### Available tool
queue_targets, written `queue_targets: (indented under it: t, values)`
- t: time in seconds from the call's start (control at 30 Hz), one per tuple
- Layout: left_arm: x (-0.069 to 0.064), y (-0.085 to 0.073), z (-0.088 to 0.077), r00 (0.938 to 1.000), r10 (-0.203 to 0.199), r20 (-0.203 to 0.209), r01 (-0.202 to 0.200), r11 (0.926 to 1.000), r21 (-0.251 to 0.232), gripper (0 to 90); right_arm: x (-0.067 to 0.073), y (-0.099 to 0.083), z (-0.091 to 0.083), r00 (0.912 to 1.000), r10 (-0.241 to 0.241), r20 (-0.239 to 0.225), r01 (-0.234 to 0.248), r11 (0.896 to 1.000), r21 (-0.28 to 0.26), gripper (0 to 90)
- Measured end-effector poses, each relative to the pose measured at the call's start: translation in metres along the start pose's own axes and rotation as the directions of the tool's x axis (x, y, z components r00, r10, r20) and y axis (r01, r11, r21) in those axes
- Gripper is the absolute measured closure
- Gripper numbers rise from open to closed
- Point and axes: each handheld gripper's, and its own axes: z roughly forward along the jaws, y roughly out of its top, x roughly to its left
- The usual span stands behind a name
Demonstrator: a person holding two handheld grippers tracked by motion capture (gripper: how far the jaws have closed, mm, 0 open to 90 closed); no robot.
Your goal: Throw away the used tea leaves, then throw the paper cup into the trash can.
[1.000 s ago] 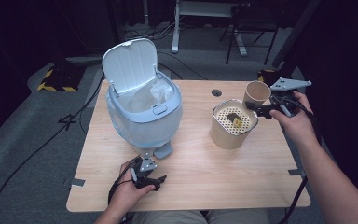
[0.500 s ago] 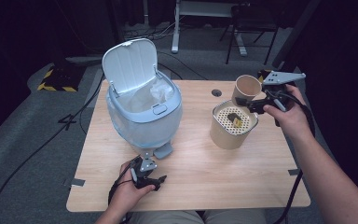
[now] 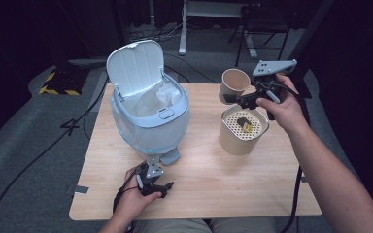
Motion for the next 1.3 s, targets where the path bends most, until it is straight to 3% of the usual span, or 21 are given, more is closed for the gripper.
queue_targets:
  t: [0.37, 0.63, 0.73, 0.9, 1.3]
  values:
    - [0.0, 0.0, 0.001, 1.0, 0.0, -0.002, 0.0, 1.0, 0.0, 26.0, 0.02, 0.035, 0.036, 0.9965, -0.017, -0.081, 0.015, 0.999, -0.032, 28.7]
    - [0.001, 0.001, 0.001, 1.0, 0.002, -0.003, -0.002, 1.0, -0.002, 26.0, 0.036, 0.051, 0.064, 0.9916, -0.031, -0.125, 0.026, 0.999, -0.041, 28.6]
    - [0.001, 0.001, 0.001, 1.0, 0.002, -0.003, -0.002, 1.0, -0.003, 26.0, 0.041, 0.054, 0.074, 0.9911, -0.024, -0.131, 0.018, 0.999, -0.046, 28.5]
    - [0.001, 0.001, 0.001, 1.0, 0.003, -0.003, -0.003, 1.0, -0.003, 26.0, 0.048, 0.062, 0.089, 0.9876, 0.007, -0.157, -0.023, 0.994, -0.103, 28.5]
    - [0.001, 0.001, 0.001, 1.0, 0.002, -0.002, -0.002, 1.0, -0.002, 26.0, 0.062, 0.075, 0.129, 0.9892, 0.007, -0.146, -0.02, 0.996, -0.087, 28.3]
